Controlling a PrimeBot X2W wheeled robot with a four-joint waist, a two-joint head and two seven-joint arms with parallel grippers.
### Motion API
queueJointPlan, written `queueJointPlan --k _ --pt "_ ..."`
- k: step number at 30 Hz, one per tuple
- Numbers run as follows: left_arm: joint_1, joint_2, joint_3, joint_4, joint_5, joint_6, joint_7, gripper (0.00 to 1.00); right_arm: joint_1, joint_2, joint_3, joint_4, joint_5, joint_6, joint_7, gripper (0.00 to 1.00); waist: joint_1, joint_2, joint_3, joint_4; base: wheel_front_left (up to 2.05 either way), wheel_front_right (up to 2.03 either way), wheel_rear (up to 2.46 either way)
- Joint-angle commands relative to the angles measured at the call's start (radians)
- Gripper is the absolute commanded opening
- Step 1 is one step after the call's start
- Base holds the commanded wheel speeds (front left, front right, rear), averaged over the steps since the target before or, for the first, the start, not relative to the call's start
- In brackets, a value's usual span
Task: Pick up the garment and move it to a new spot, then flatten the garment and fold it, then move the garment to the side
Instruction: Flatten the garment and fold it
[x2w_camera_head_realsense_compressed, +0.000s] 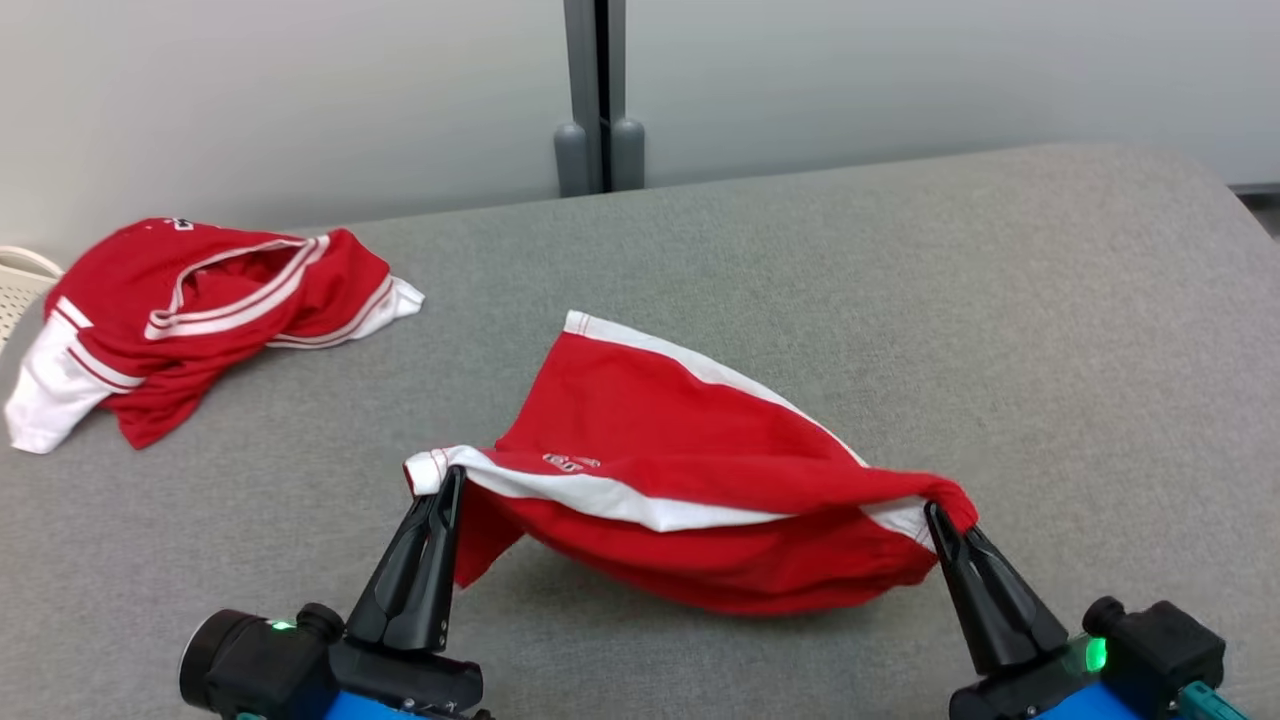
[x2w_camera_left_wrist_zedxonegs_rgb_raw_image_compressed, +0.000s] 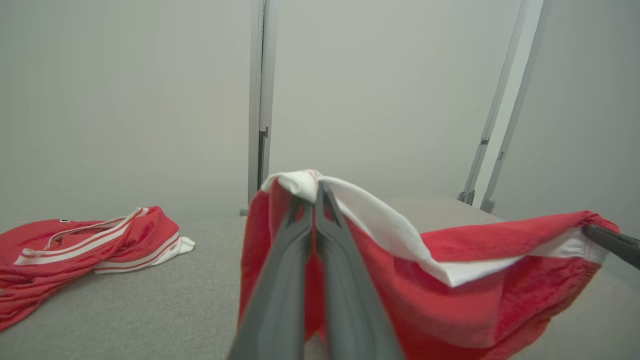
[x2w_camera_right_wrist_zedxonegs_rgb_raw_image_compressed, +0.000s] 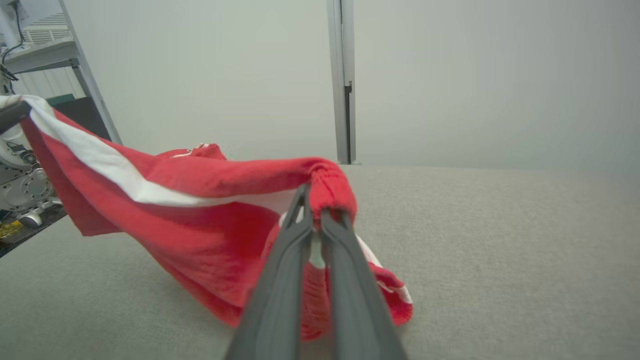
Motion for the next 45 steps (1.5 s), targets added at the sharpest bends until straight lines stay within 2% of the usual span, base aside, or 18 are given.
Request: queueJointPlan --k 1,8,12,17,25,31,41,44,45 --pt "0.002 0.005 -0.001 0.01 -0.012 0.003 0.004 0.0 0.017 -0.004 -0.003 0.006 0.0 0.0 0.006 0.0 0.0002 0.0004 0.013 -0.005 0.0 0.0 0.0" --pt "-0.115 0.016 -0.002 0.152 -0.018 -0.007 -0.001 0.0 -0.063 0.037 0.001 0.142 0.041 0.0 -0.02 0.0 0.0002 0.0004 0.107 -0.039 0.0 0.0 0.0" --pt "-0.258 0.045 -0.019 0.261 -0.001 -0.016 0.002 0.0 -0.152 0.065 0.003 0.236 0.064 0.0 -0.048 0.0 0.0002 0.0004 0.177 -0.064 0.0 0.0 0.0" --pt "-0.451 0.053 -0.047 0.423 -0.011 -0.021 0.023 0.0 -0.273 0.089 0.016 0.354 0.095 0.0 -0.075 0.0 0.0002 0.0004 0.257 -0.094 0.0 0.0 0.0" --pt "-0.683 0.043 -0.069 0.679 -0.016 -0.025 0.007 0.0 -0.402 0.105 0.043 0.492 0.11 0.0 -0.108 0.0 0.0002 0.0004 0.324 -0.12 0.0 0.0 0.0" --pt "-0.774 0.039 -0.075 0.808 -0.006 -0.021 0.007 0.0 -0.445 0.108 0.049 0.529 0.124 0.0 -0.113 0.0 0.0002 0.0004 0.343 -0.135 0.0 0.0 0.0" --pt "-0.898 0.023 -0.096 1.025 0.006 -0.007 0.003 0.0 -0.474 0.109 0.062 0.515 0.16 0.0 -0.114 0.0 0.0002 0.0004 0.352 -0.157 0.0 0.0 0.0" --pt "-0.914 0.017 -0.1 1.054 0.006 -0.006 -0.005 0.0 -0.475 0.109 0.058 0.514 0.162 0.0 -0.114 0.0 0.0002 0.0004 0.35 -0.159 0.0 0.0 0.0" --pt "-0.921 0.015 -0.102 1.067 0.006 -0.007 -0.01 0.0 -0.474 0.109 0.056 0.513 0.163 0.0 -0.114 0.07 0.0002 0.0004 0.349 -0.159 0.0 0.0 0.0"
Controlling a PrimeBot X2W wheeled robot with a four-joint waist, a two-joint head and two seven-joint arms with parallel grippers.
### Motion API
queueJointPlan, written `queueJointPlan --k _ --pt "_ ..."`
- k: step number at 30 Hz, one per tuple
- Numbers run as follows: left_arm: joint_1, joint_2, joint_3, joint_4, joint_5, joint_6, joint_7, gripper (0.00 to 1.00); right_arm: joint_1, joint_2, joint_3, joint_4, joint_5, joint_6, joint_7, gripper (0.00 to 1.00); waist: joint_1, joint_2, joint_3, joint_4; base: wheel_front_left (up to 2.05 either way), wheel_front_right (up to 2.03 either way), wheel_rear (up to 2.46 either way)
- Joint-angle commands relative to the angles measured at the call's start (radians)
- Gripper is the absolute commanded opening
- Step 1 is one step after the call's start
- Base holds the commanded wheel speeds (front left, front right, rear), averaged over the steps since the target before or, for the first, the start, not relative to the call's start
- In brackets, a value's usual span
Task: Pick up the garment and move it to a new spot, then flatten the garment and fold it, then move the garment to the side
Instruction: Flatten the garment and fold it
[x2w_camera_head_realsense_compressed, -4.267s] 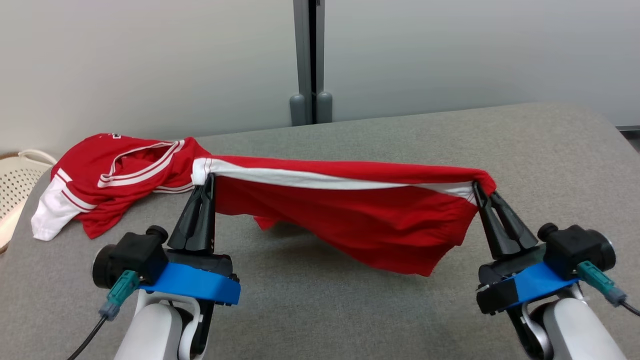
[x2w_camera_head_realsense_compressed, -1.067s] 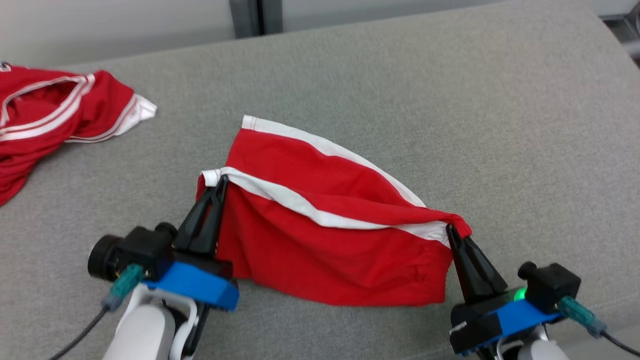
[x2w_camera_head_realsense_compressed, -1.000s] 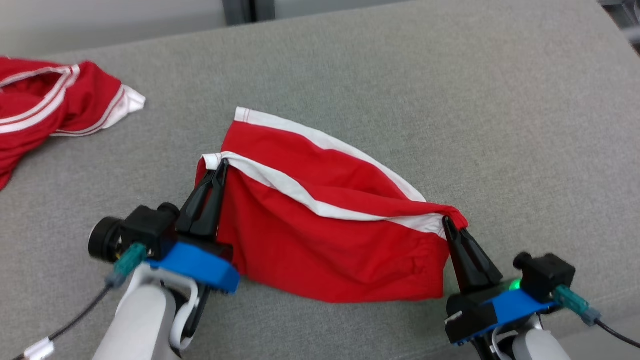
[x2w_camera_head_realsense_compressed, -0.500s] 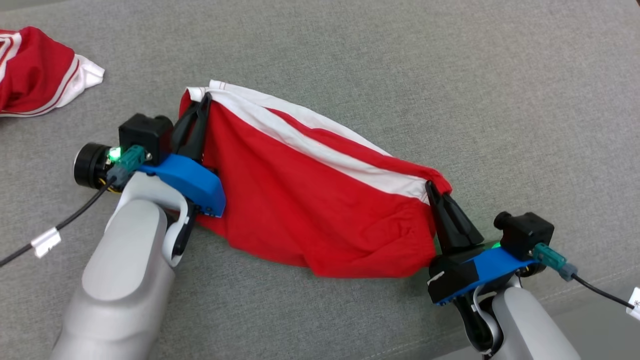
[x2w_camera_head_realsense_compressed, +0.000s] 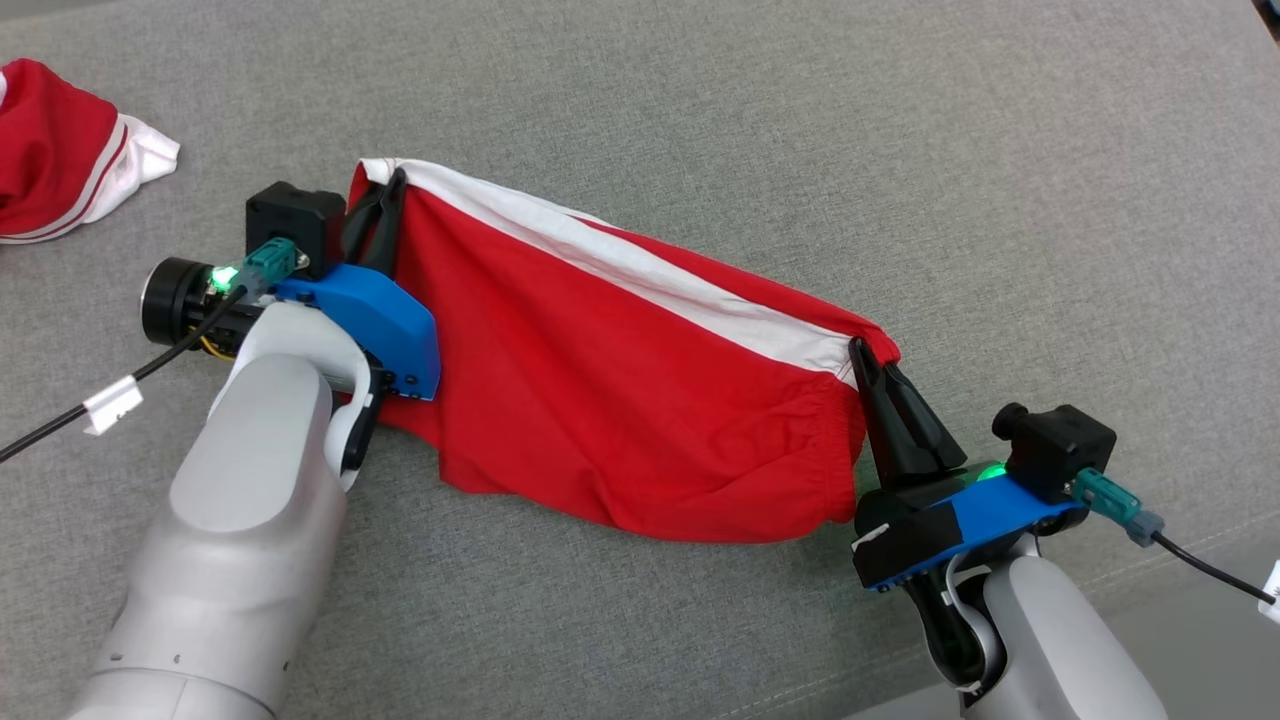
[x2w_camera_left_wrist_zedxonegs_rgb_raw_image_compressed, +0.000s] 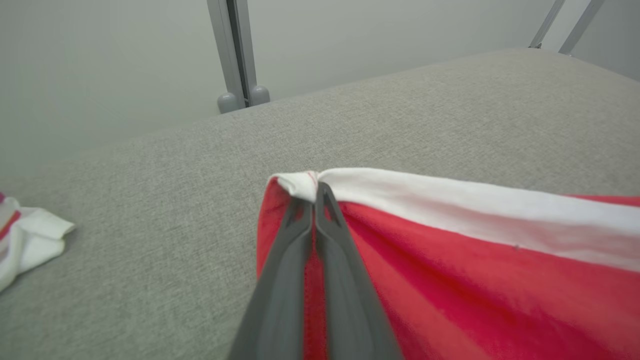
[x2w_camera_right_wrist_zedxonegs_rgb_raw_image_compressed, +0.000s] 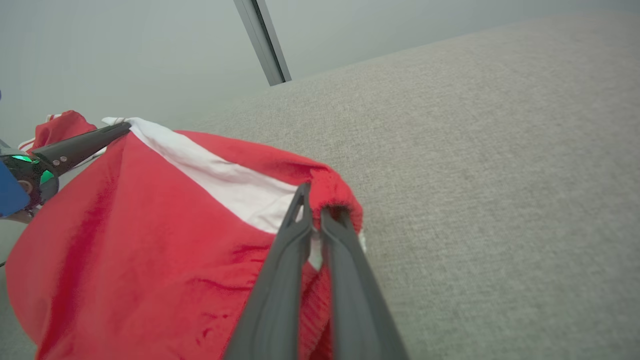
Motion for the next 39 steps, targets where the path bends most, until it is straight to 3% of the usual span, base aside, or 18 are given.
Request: queueJointPlan --k 1,2,3,4,12,19,29,39 --pt "-0.018 -0.002 -0.006 0.014 0.006 0.003 -0.004 0.06 -0.016 0.0 -0.006 -0.004 0.007 0.0 -0.005 0.33 -0.0001 -0.0002 -0.002 0.0 0.0 0.0 0.0" --pt "-0.024 -0.003 -0.009 0.027 0.008 0.003 -0.005 0.3 -0.012 0.0 -0.007 -0.002 0.008 0.0 -0.005 0.49 -0.0001 -0.0002 -0.005 0.0 0.0 0.0 0.0" --pt "-0.032 -0.005 -0.011 0.037 0.008 0.003 -0.01 0.66 -0.01 0.0 -0.009 -0.003 0.008 0.0 -0.005 0.98 -0.0001 -0.0002 -0.007 -0.001 0.0 0.0 0.0" --pt "-0.039 -0.009 -0.014 0.048 0.007 0.003 -0.016 1.0 -0.006 0.0 -0.015 -0.008 0.008 0.0 -0.005 1.0 -0.0001 -0.0002 -0.01 -0.001 0.0 0.0 0.0" --pt "-0.022 -0.033 -0.05 0.08 0.006 -0.006 -0.069 1.0 0.054 0.001 -0.068 -0.027 -0.047 0.0 -0.005 1.0 -0.0001 -0.0002 -0.051 0.013 0.0 0.0 0.0" --pt "0.044 -0.016 -0.071 0.058 -0.023 -0.012 -0.058 1.0 0.124 0.0 -0.109 -0.067 -0.113 0.0 -0.005 1.0 -0.0001 -0.0002 -0.1 0.033 0.0 0.0 0.0" --pt "0.118 0.028 -0.079 0.032 -0.108 -0.016 0.169 1.0 0.218 0.0 -0.174 -0.21 -0.207 0.0 0.042 1.0 -0.0001 -0.0002 -0.147 0.031 0.0 0.0 0.0" --pt "0.148 0.064 -0.067 -0.017 -0.2 -0.014 0.363 1.0 0.26 0.0 -0.207 -0.337 -0.21 0.0 0.088 1.0 -0.0001 -0.0002 -0.136 -0.008 0.0 0.0 0.0"
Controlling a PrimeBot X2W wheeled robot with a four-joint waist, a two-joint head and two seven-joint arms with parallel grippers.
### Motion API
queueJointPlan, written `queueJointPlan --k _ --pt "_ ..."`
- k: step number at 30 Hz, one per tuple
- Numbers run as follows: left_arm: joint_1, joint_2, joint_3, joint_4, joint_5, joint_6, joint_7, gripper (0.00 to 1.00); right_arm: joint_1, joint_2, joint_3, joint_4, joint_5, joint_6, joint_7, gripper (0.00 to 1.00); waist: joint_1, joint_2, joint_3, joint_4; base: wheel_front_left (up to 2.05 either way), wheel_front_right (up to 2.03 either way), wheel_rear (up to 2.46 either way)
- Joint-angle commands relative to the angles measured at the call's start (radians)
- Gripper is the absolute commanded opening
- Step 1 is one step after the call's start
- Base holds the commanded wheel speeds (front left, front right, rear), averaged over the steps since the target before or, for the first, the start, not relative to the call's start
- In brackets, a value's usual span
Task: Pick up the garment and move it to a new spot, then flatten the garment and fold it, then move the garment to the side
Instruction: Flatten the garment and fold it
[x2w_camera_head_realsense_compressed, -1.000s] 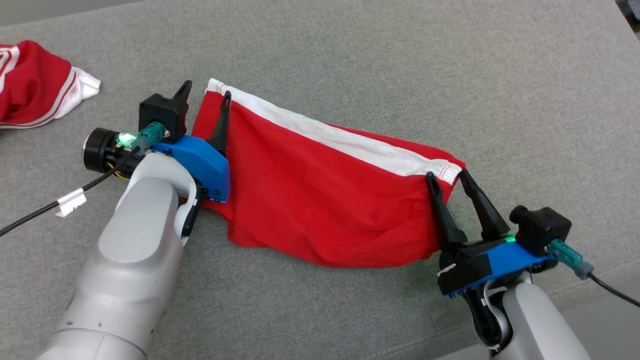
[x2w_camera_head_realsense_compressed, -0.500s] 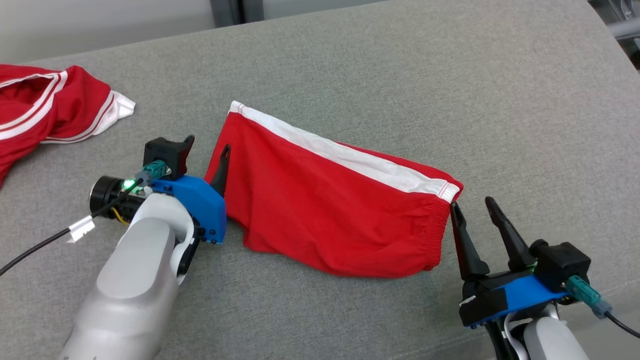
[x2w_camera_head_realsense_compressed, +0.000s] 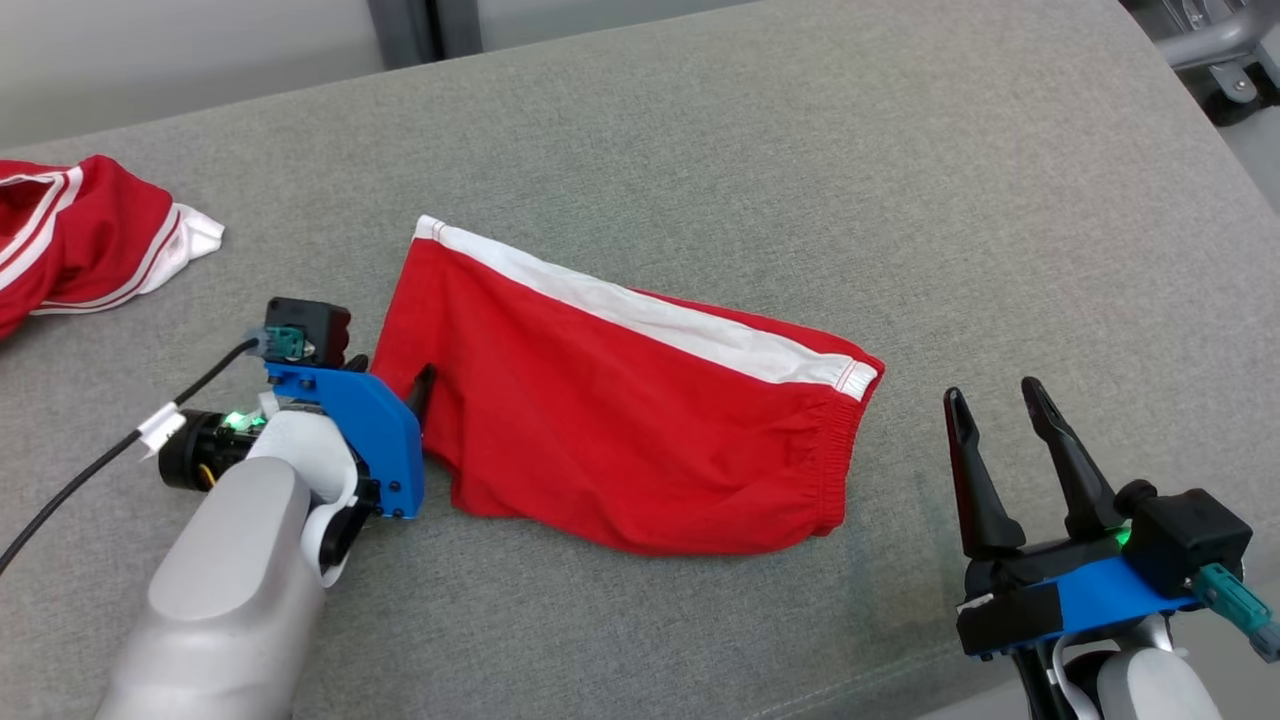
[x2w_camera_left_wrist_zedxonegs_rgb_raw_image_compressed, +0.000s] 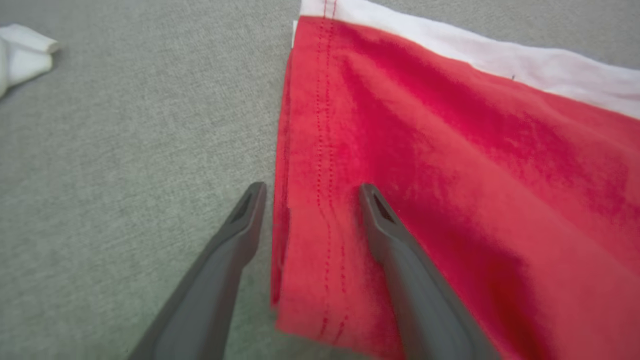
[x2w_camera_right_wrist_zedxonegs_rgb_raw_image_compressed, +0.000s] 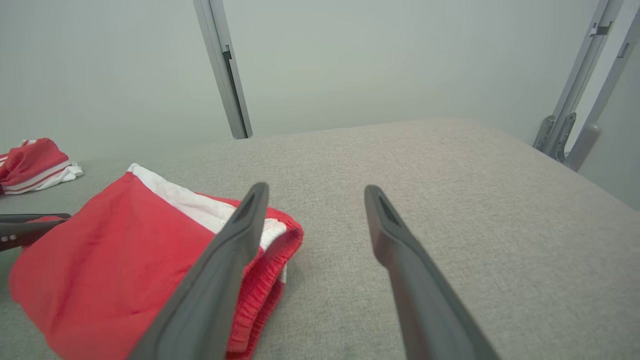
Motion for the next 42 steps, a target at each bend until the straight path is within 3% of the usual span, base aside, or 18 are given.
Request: queueJointPlan --k 1,8,9,10,11,13,25,35,42 --pt "0.01 0.012 0.011 -0.006 -0.011 0.005 0.016 1.0 0.01 0.0 -0.001 -0.009 0.005 0.0 0.001 1.0 0.0 0.0001 0.002 -0.005 0.0 0.0 0.0" --pt "0.051 0.027 0.007 -0.021 -0.052 0.008 0.12 1.0 0.013 0.0 0.004 -0.02 0.015 0.0 -0.002 1.0 0.0 0.0001 0.006 -0.019 0.0 0.0 0.0" --pt "0.057 0.026 0.002 -0.03 -0.061 0.006 0.132 0.93 0.013 0.0 0.003 -0.02 0.016 0.0 -0.004 1.0 0.0 0.0001 0.005 -0.02 0.0 0.0 0.0" --pt "0.062 0.024 0.002 -0.039 -0.074 0.004 0.139 0.71 0.012 0.0 0.002 -0.02 0.015 0.0 -0.006 1.0 0.0 0.0001 0.005 -0.02 0.0 0.0 0.0" --pt "0.067 0.022 0.002 -0.05 -0.082 0.002 0.144 0.39 0.011 0.0 0.001 -0.019 0.016 0.0 -0.008 1.0 0.0 0.0001 0.005 -0.02 0.0 0.0 0.0" --pt "0.077 0.025 -0.002 -0.069 -0.095 0.001 0.152 0.0 0.008 0.0 0.0 -0.017 0.017 0.0 -0.01 1.0 0.0 0.0001 0.003 -0.019 0.0 0.0 0.0" --pt "0.147 0.025 0.041 -0.19 -0.168 0.003 0.043 0.0 -0.006 0.0 -0.046 -0.028 -0.011 0.0 -0.038 1.0 0.0 0.0001 -0.032 0.047 0.0 0.0 0.0" --pt "0.309 -0.004 0.066 -0.31 -0.211 0.051 -0.033 0.0 0.008 0.0 -0.07 -0.052 -0.045 0.0 -0.007 1.0 0.0 0.0001 -0.087 0.173 0.0 0.0 0.0" --pt "0.406 -0.03 0.064 -0.373 -0.228 0.083 -0.049 0.0 0.018 0.0 -0.07 -0.058 -0.05 0.0 0.015 1.0 0.0 0.0001 -0.112 0.219 0.0 0.0 0.0"
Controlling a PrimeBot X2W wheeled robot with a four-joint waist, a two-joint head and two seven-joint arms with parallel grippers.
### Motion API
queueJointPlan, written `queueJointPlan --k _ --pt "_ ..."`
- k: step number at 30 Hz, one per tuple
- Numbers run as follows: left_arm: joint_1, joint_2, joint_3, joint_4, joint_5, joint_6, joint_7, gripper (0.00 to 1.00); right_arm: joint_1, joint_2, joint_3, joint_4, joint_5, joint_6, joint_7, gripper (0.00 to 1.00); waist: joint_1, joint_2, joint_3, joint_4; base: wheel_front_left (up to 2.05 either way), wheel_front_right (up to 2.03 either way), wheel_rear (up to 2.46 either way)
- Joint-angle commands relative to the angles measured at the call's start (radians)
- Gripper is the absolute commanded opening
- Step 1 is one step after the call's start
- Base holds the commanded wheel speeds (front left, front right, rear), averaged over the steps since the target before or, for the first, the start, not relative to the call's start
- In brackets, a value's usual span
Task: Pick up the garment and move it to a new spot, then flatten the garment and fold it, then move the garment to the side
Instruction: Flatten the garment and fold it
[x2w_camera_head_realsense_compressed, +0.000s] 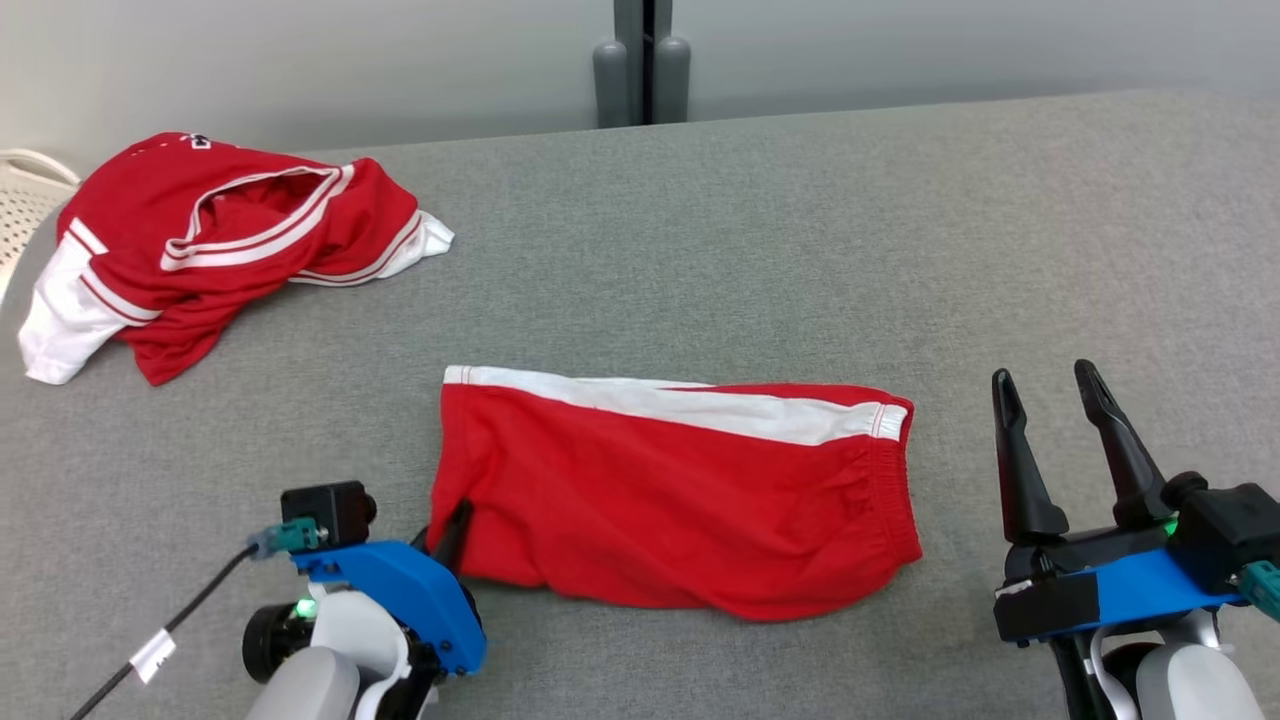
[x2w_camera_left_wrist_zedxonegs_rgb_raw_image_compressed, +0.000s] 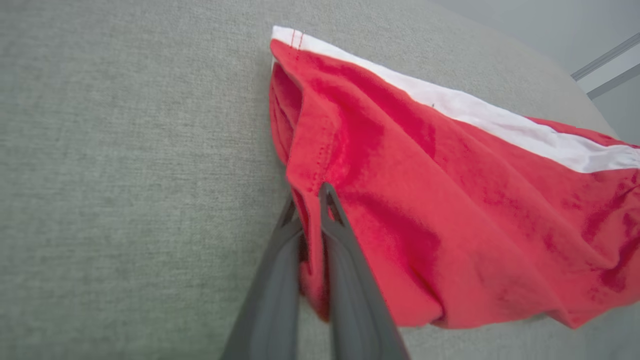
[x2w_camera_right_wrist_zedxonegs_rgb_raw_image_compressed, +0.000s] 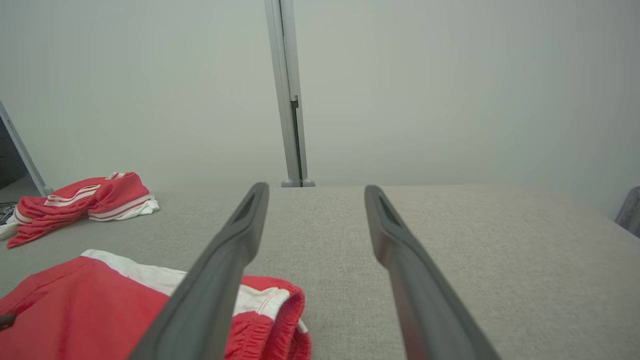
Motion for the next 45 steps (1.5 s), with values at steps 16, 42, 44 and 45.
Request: queueJointPlan --k 16,42,44,45 --pt "0.007 0.007 -0.032 -0.024 0.169 0.063 -0.346 1.0 0.014 -0.001 -0.016 0.048 -0.016 0.0 0.038 1.0 0.0001 0.0 -0.077 0.007 0.0 0.0 0.0" --pt "0.016 0.031 0.033 -0.038 0.181 0.097 -0.431 1.0 -0.174 -0.001 -0.034 0.542 -0.078 0.0 0.329 1.0 0.0001 0.0 -0.084 0.114 0.0 0.0 0.0" --pt "0.017 0.033 0.035 -0.04 0.18 0.097 -0.431 1.0 -0.204 -0.001 -0.039 0.598 -0.067 0.0 0.351 1.0 0.0001 0.0 -0.079 0.121 0.0 0.0 0.0" --pt "0.017 0.034 0.036 -0.04 0.18 0.097 -0.431 1.0 -0.218 -0.002 -0.041 0.625 -0.063 0.0 0.363 1.0 0.0001 0.0 -0.077 0.124 0.0 0.0 0.0"
